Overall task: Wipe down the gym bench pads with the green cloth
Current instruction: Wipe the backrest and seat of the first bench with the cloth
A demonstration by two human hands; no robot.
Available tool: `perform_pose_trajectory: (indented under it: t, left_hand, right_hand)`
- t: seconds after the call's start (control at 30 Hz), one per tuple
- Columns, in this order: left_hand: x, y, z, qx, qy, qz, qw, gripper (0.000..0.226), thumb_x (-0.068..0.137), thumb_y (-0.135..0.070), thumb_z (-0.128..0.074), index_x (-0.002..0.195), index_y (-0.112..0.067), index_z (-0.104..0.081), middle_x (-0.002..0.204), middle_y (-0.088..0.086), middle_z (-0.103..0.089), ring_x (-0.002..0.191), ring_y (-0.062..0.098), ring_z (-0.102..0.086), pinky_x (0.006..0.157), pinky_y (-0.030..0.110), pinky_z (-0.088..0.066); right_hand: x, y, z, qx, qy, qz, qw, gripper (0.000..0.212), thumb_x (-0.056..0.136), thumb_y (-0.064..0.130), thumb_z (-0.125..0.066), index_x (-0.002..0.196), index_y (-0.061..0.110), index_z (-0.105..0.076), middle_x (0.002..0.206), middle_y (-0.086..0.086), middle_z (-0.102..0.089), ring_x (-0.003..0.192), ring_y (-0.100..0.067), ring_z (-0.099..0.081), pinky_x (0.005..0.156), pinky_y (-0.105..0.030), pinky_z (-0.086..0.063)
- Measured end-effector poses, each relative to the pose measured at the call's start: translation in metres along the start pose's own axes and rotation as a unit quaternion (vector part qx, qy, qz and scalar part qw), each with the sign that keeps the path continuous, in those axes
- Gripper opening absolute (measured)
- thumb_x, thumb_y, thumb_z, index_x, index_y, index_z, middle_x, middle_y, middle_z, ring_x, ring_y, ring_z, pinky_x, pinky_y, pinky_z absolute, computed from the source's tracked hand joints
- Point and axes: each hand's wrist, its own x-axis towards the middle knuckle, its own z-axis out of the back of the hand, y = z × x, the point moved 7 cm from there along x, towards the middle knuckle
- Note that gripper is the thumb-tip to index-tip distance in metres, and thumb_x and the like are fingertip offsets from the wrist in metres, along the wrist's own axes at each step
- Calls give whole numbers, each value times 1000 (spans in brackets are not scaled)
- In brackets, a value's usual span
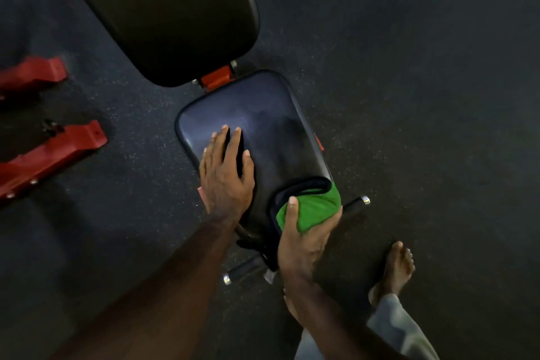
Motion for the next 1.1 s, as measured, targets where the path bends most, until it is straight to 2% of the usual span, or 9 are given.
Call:
perform_pose_trajectory:
  t: [0.3, 0.43, 0.57, 0.7, 0.73, 0.83, 0.87, 1.03, 1.1]
  left_hand:
    - [2, 5, 0, -23, 6, 28, 999, 49, 105, -35, -54, 152, -22, -50, 163, 1, -41, 153, 19, -32, 124, 32, -15]
    - [2, 4, 0, -13, 21, 41, 999, 51, 105, -38, -50, 154, -24, -47, 164, -1, -38, 154, 18, -28, 125, 25, -6]
    - [2, 7, -1, -15, 31, 49, 998, 52, 103, -37, -50, 154, -27, -46, 165, -3, -37, 155, 16, -26, 126, 35, -15]
    - [1, 2, 0, -28, 52, 33, 998, 63, 94, -35, -50, 156, -26, -43, 167, -4, -33, 157, 16, -23, 125, 36, -15]
    - [2, 2, 1, -19, 41, 37, 998, 59, 96, -35, -50, 155, -26, -45, 166, -4, -35, 156, 17, -26, 125, 37, -17]
    - [2, 2, 2, -1, 26, 55, 998, 50, 103, -34, -48, 152, -24, -49, 163, -2, -40, 154, 18, -31, 124, 34, -19]
    - [1, 2, 1, 1, 28, 56, 998, 50, 103, -34, -48, 152, -24, -49, 163, -2, -40, 154, 18, -31, 124, 34, -18]
    - [1, 6, -2, 16, 26, 62, 998, 54, 102, -36, -46, 152, -15, -47, 162, 3, -42, 152, 22, -34, 123, 40, -25]
    - [1, 4, -3, 19, 32, 63, 997, 52, 103, -37, -46, 151, -18, -50, 162, 2, -42, 152, 20, -33, 124, 38, -23]
  right_hand:
    - [-5, -31, -13, 30, -48, -129, 990, 116, 68, 87, -69, 159, 29, -26, 148, -14, -53, 132, -36, -54, 113, -47, -43]
    - [26, 27, 2, -74, -82, 101, 989, 97, 89, 61, -68, 163, 15, -27, 158, -18, -40, 144, -36, -39, 120, -35, -29]
    - [37, 75, -40, -383, 5, 349, 855, 81, 88, 45, -49, 164, 24, -27, 167, -10, -31, 155, -40, -23, 122, -57, -23]
    - [48, 105, -81, -462, 230, 592, 620, 88, 87, 51, -58, 164, 26, -26, 169, -6, -28, 157, -37, -18, 122, -58, -26]
    - [65, 118, -88, -460, 225, 588, 626, 87, 88, 55, -56, 164, 26, -27, 169, -7, -29, 157, -38, -21, 120, -59, -30]
    - [107, 140, -96, -442, 126, 407, 789, 79, 99, 61, -45, 165, 26, -20, 169, -15, -23, 154, -42, -23, 118, -60, -33]
    - [101, 137, -100, -465, 106, 393, 786, 78, 101, 60, -43, 166, 25, -17, 170, -16, -20, 155, -43, -21, 119, -60, -32]
    - [77, 136, -119, -493, 228, 643, 540, 79, 95, 63, -51, 163, 28, -29, 170, -9, -26, 158, -36, -18, 122, -59, -23]
    - [96, 152, -137, -497, 228, 628, 554, 75, 96, 67, -46, 162, 32, -33, 170, -6, -27, 158, -35, -17, 122, -60, -23]
